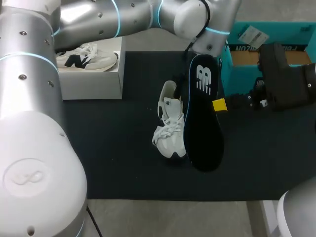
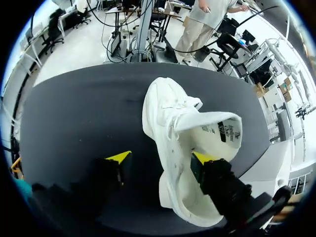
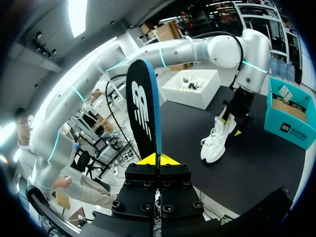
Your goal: Take the shoe out of the shoebox, open the shoe tongue, remove and reinsert the insole, then place the shoe into the shoebox
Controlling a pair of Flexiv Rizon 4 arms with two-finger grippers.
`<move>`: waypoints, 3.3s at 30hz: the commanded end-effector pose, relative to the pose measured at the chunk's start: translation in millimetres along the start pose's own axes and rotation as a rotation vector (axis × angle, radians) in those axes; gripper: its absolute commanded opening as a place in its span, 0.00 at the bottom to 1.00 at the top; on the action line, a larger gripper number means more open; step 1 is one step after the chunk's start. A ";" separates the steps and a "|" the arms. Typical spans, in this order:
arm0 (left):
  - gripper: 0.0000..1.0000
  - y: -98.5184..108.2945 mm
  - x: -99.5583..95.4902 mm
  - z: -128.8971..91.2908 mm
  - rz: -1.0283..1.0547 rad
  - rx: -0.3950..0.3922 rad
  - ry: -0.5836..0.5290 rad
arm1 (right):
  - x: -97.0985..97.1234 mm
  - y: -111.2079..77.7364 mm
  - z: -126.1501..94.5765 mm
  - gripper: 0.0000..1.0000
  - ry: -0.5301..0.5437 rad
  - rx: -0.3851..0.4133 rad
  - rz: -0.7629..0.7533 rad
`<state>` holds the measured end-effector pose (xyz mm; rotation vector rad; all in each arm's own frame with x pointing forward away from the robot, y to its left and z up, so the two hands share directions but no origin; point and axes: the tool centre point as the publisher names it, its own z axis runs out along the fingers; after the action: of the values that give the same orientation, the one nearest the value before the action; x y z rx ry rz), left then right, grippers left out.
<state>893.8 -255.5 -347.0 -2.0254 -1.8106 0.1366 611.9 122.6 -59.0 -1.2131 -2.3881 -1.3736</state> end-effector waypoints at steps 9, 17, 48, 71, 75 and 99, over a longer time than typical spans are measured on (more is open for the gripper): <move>1.00 -37.0 20.2 -64.9 0.175 -0.108 -0.301 | -0.6 4.2 4.5 0.00 0.001 0.006 0.002; 1.00 -51.5 18.0 -99.7 0.300 -0.175 -0.470 | -0.6 4.2 4.5 0.00 0.001 0.006 0.002; 1.00 -65.9 17.3 -132.0 0.415 -0.256 -0.542 | -172.3 82.1 -31.0 0.00 0.014 -0.046 0.229; 1.00 -66.0 15.1 -147.0 0.313 -0.262 -0.848 | -202.2 107.3 -38.7 0.00 0.085 -0.224 0.471; 1.00 -70.5 17.0 -158.9 0.291 -0.289 -0.978 | -215.4 118.1 -45.4 0.00 0.147 -0.265 0.550; 1.00 -86.3 24.7 -217.9 0.217 -0.585 -1.465 | -261.6 157.6 -36.2 0.00 0.339 0.045 0.723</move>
<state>900.3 -280.5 -110.8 -2.7988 -2.3467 1.5578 866.3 -19.0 -58.3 -1.5528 -1.4595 -1.2856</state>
